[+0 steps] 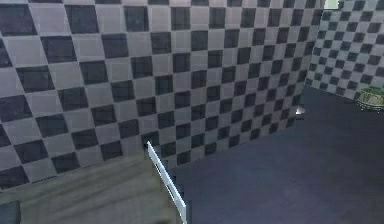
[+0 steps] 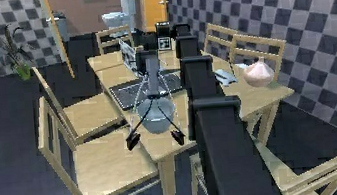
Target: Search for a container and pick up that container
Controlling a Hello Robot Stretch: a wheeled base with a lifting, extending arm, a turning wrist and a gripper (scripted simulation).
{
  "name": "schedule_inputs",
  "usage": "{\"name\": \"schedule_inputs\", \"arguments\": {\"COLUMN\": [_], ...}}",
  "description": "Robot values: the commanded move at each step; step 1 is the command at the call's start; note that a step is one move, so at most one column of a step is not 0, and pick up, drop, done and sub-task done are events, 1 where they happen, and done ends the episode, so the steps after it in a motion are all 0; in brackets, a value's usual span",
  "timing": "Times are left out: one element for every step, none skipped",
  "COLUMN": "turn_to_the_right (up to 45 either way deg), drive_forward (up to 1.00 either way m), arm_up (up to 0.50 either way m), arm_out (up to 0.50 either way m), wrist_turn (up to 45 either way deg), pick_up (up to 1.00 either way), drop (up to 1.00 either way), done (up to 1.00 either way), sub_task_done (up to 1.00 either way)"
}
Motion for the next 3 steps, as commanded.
{"name": "schedule_inputs", "arguments": {"turn_to_the_right": [0.0,0.0,0.0], "drive_forward": [0.0,0.0,0.0], "arm_up": [0.0,0.0,0.0], "arm_out": [0.0,0.0,0.0], "wrist_turn": [45.0,45.0,45.0], "pick_up": [0.0,0.0,0.0], "drop": [0.0,0.0,0.0], "done": [0.0,0.0,0.0], "sub_task_done": [0.0,0.0,0.0]}}
